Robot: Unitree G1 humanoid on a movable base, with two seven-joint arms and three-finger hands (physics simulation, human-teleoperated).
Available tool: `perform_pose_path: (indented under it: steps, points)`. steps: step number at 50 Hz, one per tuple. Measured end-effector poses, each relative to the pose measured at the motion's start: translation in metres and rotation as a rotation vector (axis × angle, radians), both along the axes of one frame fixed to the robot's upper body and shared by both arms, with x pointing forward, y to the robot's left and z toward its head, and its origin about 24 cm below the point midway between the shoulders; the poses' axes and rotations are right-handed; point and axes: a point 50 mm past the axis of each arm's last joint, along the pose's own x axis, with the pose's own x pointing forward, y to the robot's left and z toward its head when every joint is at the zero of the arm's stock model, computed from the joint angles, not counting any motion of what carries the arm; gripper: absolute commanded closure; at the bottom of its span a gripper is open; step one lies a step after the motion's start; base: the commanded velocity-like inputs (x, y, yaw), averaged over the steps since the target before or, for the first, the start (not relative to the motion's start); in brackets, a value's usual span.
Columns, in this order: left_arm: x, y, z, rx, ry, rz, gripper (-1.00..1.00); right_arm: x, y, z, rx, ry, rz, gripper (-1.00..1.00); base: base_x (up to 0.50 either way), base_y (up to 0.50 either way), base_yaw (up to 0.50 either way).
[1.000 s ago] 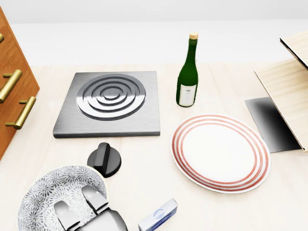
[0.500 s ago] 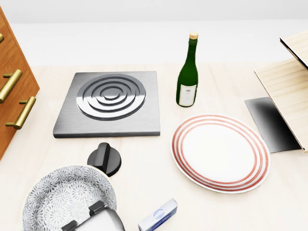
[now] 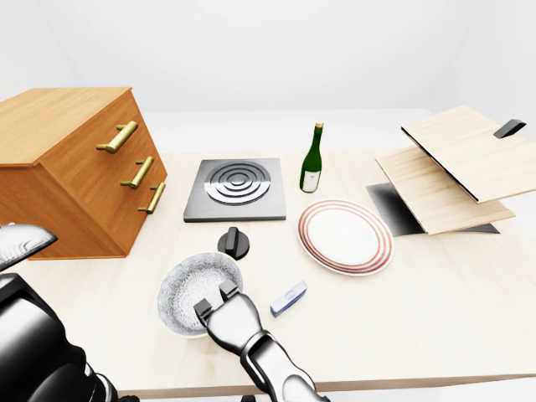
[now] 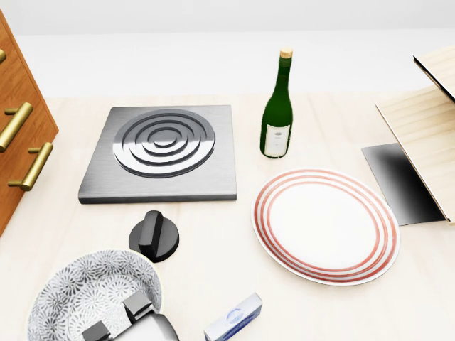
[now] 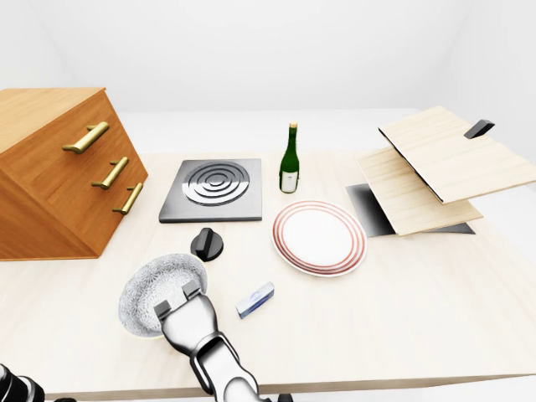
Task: Pick up the akita bowl and put it on the plate.
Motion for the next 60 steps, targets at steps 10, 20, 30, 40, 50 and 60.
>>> perform_pose_path:
  steps: [10,20,30,40,50,60]
  points:
    - [0.001,0.001,0.0,-0.012,0.004,-0.004,-1.0,0.005,0.0,0.021,0.0,0.04,0.009,1.0,0.0,0.0,0.0]
    - [0.002,0.003,-0.001,-0.03,0.013,-0.016,-1.0,0.021,0.006,0.089,0.048,0.016,0.033,1.0,0.0,0.0,0.0]
    - [0.002,0.003,-0.001,-0.044,0.018,-0.025,-1.0,0.028,0.004,0.143,0.092,-0.081,0.035,1.0,0.0,0.0,0.0]
    - [0.002,0.004,-0.001,-0.053,0.021,-0.031,-1.0,0.033,-0.004,0.166,0.115,-0.192,0.011,1.0,0.0,0.0,0.0]
    - [0.003,0.004,-0.001,-0.053,0.027,-0.032,-1.0,0.039,-0.011,0.18,0.132,-0.251,-0.002,1.0,0.0,0.0,0.0]
    - [0.003,0.004,-0.001,-0.049,0.025,-0.032,-1.0,0.052,-0.028,0.192,0.174,-0.28,-0.047,1.0,0.0,0.0,0.0]
